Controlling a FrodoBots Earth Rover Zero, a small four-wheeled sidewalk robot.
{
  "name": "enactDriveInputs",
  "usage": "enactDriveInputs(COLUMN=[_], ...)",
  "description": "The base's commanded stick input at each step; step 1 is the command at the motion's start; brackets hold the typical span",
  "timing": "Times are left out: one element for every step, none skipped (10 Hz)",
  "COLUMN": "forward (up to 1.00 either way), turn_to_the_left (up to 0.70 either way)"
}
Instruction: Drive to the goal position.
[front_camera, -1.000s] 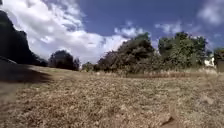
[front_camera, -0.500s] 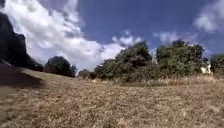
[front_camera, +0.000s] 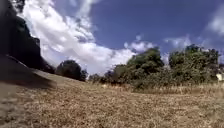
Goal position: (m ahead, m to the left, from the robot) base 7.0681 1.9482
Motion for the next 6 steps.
enactDriveInputs(forward=[0.7, 0.7, 0.7, 0.7, 0.7, 0.7], turn_to_the_left=[0.32, 0.11, 0.0, 0.0, 0.0, 0.0])
